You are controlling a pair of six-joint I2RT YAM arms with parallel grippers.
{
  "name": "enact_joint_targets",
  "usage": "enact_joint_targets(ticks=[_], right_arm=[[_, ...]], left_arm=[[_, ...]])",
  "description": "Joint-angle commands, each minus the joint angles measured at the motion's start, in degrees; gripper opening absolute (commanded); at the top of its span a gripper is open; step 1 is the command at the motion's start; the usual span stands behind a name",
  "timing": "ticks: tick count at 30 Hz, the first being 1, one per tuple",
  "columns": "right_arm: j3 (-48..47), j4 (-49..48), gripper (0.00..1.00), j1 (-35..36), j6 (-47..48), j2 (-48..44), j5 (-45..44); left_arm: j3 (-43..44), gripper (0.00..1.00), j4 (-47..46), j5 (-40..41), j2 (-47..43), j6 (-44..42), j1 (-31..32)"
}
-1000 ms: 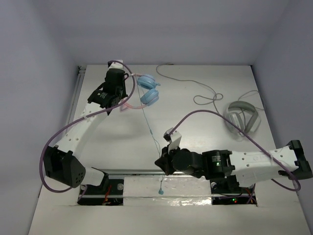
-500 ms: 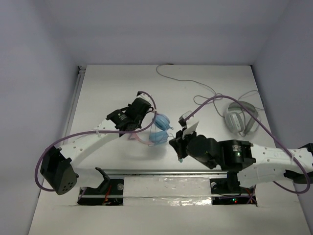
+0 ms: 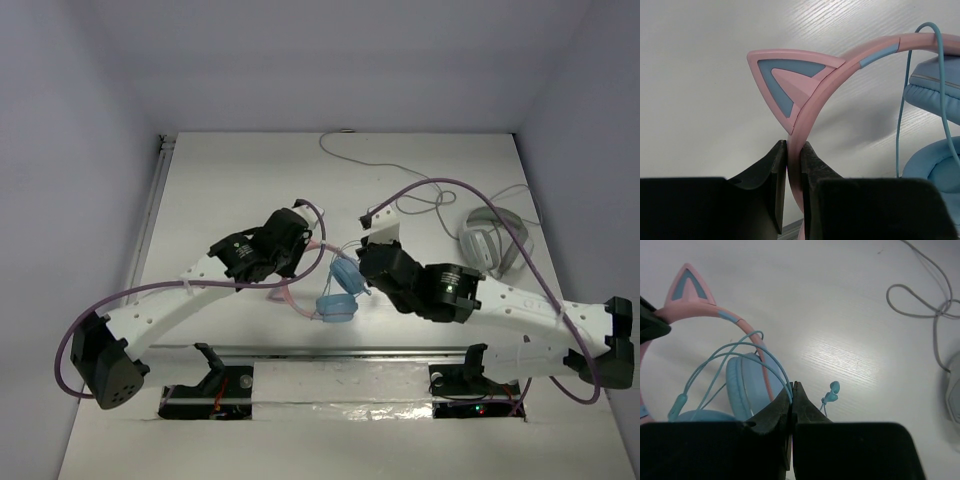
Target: Wrap the headphones
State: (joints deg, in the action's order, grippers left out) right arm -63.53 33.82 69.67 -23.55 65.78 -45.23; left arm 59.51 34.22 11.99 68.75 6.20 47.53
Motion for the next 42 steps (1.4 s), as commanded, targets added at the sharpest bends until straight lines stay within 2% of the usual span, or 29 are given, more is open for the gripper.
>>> enact_joint_targets(ticks=[1,5,11,20,29,35,40,42], right_arm=[[-0.54,-3.41,0.0,-1.03,1.84,0.93,-5.3],[-0.9,-3.41,0.0,-4.71,2.98,2.42,-5.39],[2.35,-10.26,0.0,-8.93,3.25,3.22,-1.89],[9.65,-18.26,0.0,-15.08,0.96,1.64,9.62],[11.22,-22.48,0.0,-16.93,2.55,-1.35,16.12],[19.13,-32.14,0.0,-18.77,-1.58,-4.51,23.25],[28.79,-47.34,0.0,-20.8,-5.27,-7.5,32.3],[30.82,-52.86,0.04,-22.46,-6.06,-8.03,35.63]], left_arm=[[1.23,0.0,-1.96,-2.59,-2.65,-0.22,0.02],[1.58,0.0,-1.17,-0.57,-3.1,0.31,0.55],[2.72,0.0,-3.1,-2.23,-5.2,0.57,0.55],[4.74,0.0,-4.51,-15.49,-6.97,-0.75,0.55],[5.0,0.0,-4.16,-18.13,-6.61,-0.4,0.55],[8.69,0.0,-6.97,-16.47,-9.16,2.24,0.55],[11.42,0.0,-8.9,-14.71,-10.04,3.47,0.55],[12.03,0.0,-9.78,-15.5,-10.3,3.65,0.55]])
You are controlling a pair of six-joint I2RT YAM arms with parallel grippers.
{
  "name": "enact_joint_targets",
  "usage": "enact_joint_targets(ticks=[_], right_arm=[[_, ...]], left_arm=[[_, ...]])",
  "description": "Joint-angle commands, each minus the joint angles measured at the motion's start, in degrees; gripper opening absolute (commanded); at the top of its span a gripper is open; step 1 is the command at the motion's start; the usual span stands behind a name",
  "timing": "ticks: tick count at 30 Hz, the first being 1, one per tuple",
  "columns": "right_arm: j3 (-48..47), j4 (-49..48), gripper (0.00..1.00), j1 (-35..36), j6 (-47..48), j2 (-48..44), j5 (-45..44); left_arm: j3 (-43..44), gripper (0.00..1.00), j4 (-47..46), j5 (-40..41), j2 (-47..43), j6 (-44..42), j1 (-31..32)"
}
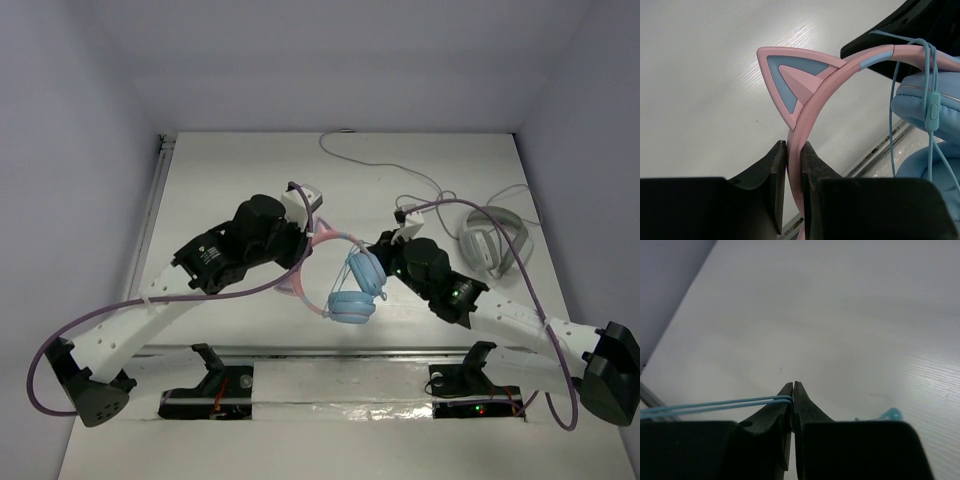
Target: Wrap the headphones
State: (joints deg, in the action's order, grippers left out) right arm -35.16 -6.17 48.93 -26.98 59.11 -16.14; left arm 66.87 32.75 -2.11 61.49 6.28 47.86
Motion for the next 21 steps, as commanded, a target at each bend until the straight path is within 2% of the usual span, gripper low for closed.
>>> enact_joint_targets(ticks=[1,4,7,13,16,21], right_arm=[[4.11,-14.64,0.1,-1.73,-3.51,-1.37,7.43],[6.41,-21.76,0.2,-3.66,-5.0,-0.41,11.48],[8.0,-27.03,0.26,-4.28,-5.89,1.26,13.76],[9.67,-32.58,0.27,-4.81,-6.24,1.97,14.47],[10.28,-33.38,0.27,-4.81,-6.42,1.8,14.91],[10.9,-33.99,0.26,-4.81,-6.77,1.71,14.47]], left_arm=[[4.85,0.0,-9.02,-1.41,-3.22,3.99,0.22],[5.9,0.0,-10.34,-0.27,-3.66,4.79,0.22],[7.74,0.0,-11.13,0.09,-3.4,5.49,0.22],[11.0,0.0,-11.39,1.58,-2.43,6.46,0.22],[12.14,0.0,-11.48,4.04,-2.26,6.81,0.22],[13.19,0.0,-12.1,3.61,-1.73,7.42,0.22]])
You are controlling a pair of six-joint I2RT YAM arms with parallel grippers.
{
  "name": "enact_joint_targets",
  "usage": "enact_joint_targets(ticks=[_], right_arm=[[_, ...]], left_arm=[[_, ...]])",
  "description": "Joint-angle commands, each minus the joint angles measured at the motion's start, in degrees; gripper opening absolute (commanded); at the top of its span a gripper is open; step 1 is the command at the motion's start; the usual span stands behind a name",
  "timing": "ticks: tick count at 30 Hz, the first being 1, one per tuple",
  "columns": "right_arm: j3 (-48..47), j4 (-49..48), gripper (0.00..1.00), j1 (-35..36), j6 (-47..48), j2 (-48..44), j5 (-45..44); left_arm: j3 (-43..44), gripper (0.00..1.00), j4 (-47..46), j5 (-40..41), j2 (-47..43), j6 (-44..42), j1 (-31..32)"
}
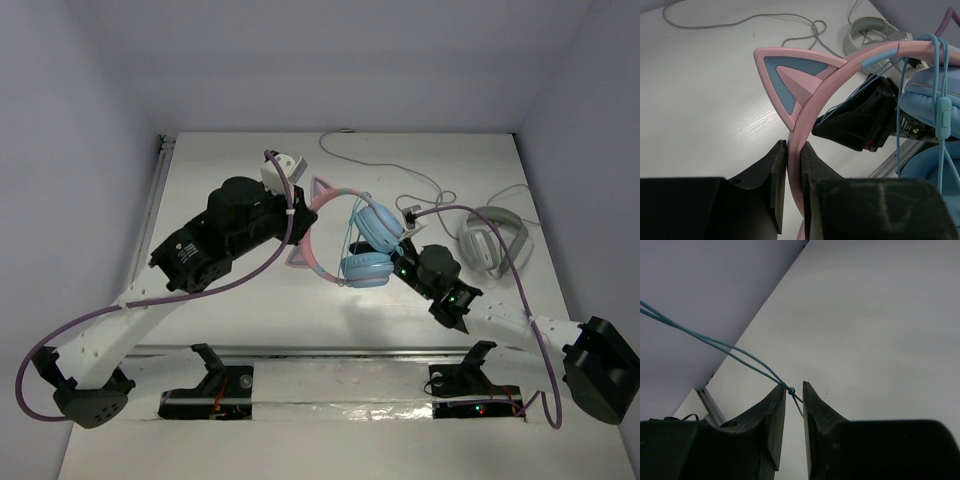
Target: Wrap the headphones
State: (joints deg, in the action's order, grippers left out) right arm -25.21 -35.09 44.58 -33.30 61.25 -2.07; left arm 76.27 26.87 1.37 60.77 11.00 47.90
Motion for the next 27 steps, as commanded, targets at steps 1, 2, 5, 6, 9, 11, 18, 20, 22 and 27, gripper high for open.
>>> enact_joint_targets(ticks=[1,2,5,6,9,11,18,20,22,27], right_arm=[[1.13,-5.16,0.26,-0.46,-0.36,-0.43,0.22],[1.22,-5.16,0.26,-0.46,-0.45,-0.43,0.05],[1.57,-5.07,0.26,-0.46,-0.45,-0.7,-0.92],[1.57,-4.9,0.26,-0.46,-0.36,-0.78,-1.71],[1.74,-5.25,0.26,-0.46,-0.28,-0.7,-1.98],[2.01,-6.12,0.24,-0.46,-0.62,-0.26,-1.8],[1.39,-7.98,0.26,-0.46,-0.19,2.2,-1.71],[1.48,-7.27,0.28,-0.46,-0.01,1.68,-2.76],[1.74,-6.4,0.29,-0.46,-0.01,0.54,-3.99],[1.04,-3.41,0.31,-0.46,0.34,-1.57,-4.09]], left_arm=[[3.8,0.0,-6.39,0.04,-0.92,2.88,0.18],[3.89,0.0,-6.66,-0.22,-1.01,3.14,0.18],[4.85,0.0,-6.83,-1.1,-0.48,3.41,0.18],[5.46,0.0,-6.83,-2.23,-0.39,3.41,0.18],[6.17,0.0,-6.83,-3.04,0.22,3.41,0.18],[6.79,0.0,-6.66,-3.12,0.75,3.58,0.18],[7.49,0.0,-6.83,-3.92,1.8,3.76,0.18],[7.58,0.0,-6.48,-3.74,1.98,3.76,0.18],[7.58,0.0,-6.4,-3.48,2.07,3.67,0.18],[7.66,0.0,-6.31,-2.78,2.42,3.58,0.18]])
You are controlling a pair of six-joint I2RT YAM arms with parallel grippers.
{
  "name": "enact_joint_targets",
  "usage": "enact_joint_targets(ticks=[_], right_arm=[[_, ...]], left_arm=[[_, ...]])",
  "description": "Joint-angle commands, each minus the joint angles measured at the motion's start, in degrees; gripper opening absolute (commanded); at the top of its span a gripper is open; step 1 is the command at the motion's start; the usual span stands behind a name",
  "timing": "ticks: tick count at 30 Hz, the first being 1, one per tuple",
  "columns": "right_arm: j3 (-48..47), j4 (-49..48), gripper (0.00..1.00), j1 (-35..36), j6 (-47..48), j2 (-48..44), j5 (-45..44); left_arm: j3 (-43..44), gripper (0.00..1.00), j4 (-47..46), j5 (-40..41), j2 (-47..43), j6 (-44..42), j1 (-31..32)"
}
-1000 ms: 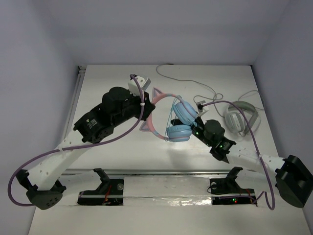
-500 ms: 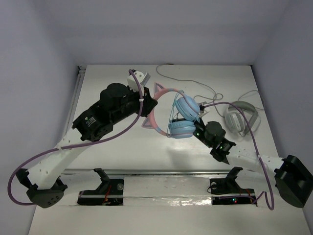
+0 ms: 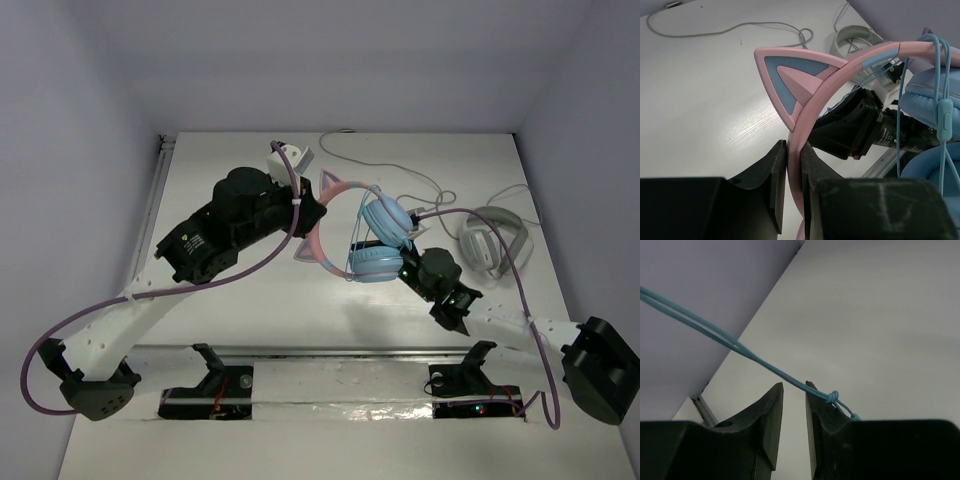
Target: Wrap the headphones
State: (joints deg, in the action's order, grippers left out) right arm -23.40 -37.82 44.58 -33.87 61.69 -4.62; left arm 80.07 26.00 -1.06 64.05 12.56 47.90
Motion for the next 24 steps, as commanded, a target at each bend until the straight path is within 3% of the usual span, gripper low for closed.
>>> enact_joint_targets(ticks=[1,6,9,14,24], right_arm=[[-0.95,0.89,0.31,-0.46,0.91,-2.62,-1.36],[-1.91,7.31,0.27,-0.46,0.47,-7.8,1.11],[-2.35,11.88,0.35,-0.46,0.73,-10.61,1.9],[-3.93,18.13,0.35,-0.46,1.61,-13.08,3.22],[-6.83,19.72,0.48,-0.46,3.81,-11.24,0.49]], left_arm=[[4.04,0.0,-5.17,0.09,-0.77,1.95,0.18],[5.53,0.0,-4.03,2.99,-0.16,1.24,0.18],[6.5,0.0,-3.76,3.78,0.11,0.72,0.18],[8.96,0.0,-2.27,4.66,0.9,-0.16,0.18],[8.87,0.0,-1.48,4.93,0.29,-0.16,0.18]])
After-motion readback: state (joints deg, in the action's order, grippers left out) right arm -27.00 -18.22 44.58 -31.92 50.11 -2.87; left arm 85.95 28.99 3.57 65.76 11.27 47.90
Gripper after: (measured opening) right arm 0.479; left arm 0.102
